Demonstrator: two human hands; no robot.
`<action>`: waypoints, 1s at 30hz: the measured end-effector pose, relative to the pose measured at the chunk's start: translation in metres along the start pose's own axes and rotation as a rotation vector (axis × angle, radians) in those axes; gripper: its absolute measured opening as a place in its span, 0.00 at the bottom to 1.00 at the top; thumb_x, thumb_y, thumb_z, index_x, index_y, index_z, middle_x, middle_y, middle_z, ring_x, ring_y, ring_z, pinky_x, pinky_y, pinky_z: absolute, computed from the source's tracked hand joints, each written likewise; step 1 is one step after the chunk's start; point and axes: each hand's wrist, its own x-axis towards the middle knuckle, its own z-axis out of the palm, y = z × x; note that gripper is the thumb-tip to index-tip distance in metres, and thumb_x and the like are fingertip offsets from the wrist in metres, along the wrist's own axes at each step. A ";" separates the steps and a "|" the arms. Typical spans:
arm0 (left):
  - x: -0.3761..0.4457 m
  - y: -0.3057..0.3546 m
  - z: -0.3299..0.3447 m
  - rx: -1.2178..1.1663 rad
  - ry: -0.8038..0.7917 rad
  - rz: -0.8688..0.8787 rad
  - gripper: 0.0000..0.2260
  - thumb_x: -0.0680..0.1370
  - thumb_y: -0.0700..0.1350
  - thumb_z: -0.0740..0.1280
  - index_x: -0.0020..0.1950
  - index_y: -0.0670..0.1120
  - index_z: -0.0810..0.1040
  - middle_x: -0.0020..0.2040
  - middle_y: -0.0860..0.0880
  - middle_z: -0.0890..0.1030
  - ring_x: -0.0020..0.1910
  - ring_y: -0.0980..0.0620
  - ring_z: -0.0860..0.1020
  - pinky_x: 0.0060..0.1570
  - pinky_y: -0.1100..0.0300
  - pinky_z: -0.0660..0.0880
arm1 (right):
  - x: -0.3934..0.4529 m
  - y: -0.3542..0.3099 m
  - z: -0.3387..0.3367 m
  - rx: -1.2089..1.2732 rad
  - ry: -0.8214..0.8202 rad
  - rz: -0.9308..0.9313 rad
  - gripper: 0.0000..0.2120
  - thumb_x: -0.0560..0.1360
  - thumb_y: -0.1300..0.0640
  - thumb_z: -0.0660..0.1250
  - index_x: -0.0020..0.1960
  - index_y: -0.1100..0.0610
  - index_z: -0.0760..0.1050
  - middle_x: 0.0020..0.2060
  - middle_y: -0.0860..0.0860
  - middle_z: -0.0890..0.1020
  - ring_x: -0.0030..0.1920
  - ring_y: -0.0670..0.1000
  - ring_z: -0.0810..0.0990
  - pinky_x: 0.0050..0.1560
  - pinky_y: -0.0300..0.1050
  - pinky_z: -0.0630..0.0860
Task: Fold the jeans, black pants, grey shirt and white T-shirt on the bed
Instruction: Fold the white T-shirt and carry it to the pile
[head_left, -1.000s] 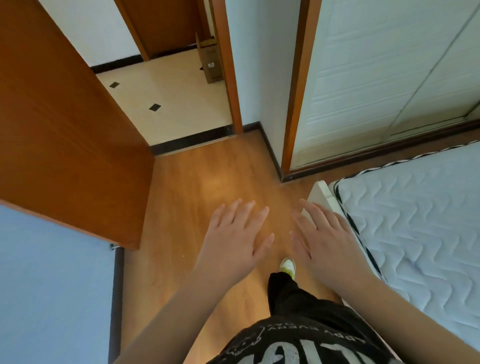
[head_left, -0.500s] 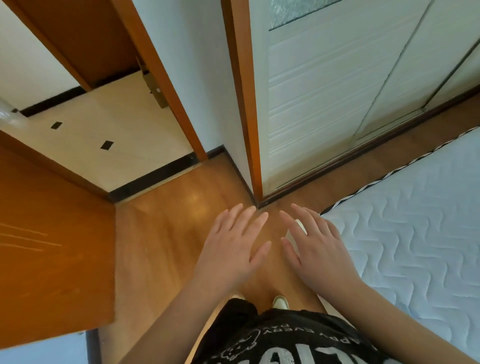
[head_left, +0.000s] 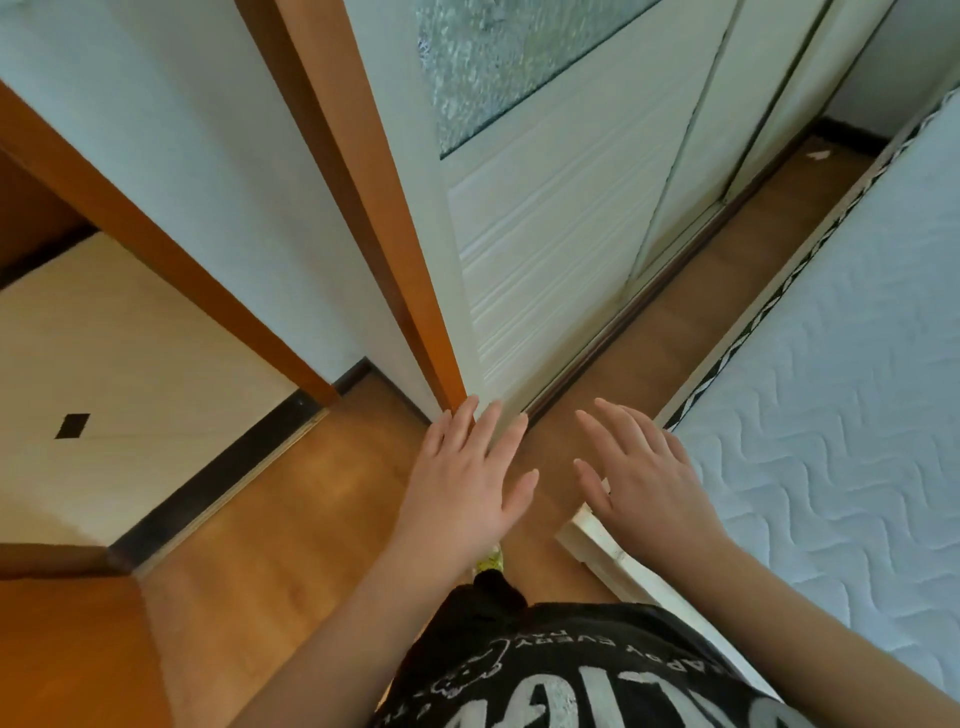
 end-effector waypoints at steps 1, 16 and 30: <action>0.013 -0.008 -0.003 0.006 0.004 0.037 0.28 0.81 0.65 0.42 0.77 0.55 0.58 0.78 0.49 0.63 0.78 0.45 0.57 0.74 0.47 0.50 | 0.012 -0.002 -0.002 0.003 0.015 0.029 0.24 0.80 0.45 0.57 0.74 0.52 0.67 0.72 0.51 0.69 0.72 0.54 0.66 0.71 0.54 0.64; 0.172 -0.038 -0.042 0.072 0.014 0.396 0.28 0.81 0.65 0.44 0.79 0.57 0.51 0.80 0.51 0.53 0.79 0.47 0.48 0.74 0.50 0.42 | 0.097 0.015 -0.015 -0.077 0.153 0.396 0.23 0.79 0.46 0.59 0.71 0.53 0.70 0.70 0.53 0.71 0.69 0.54 0.70 0.66 0.52 0.69; 0.360 0.056 -0.059 -0.044 0.019 0.491 0.30 0.78 0.66 0.40 0.79 0.58 0.49 0.80 0.53 0.52 0.79 0.50 0.47 0.76 0.50 0.43 | 0.196 0.165 -0.031 -0.081 0.102 0.612 0.25 0.80 0.42 0.55 0.75 0.49 0.64 0.74 0.51 0.66 0.73 0.54 0.64 0.70 0.50 0.59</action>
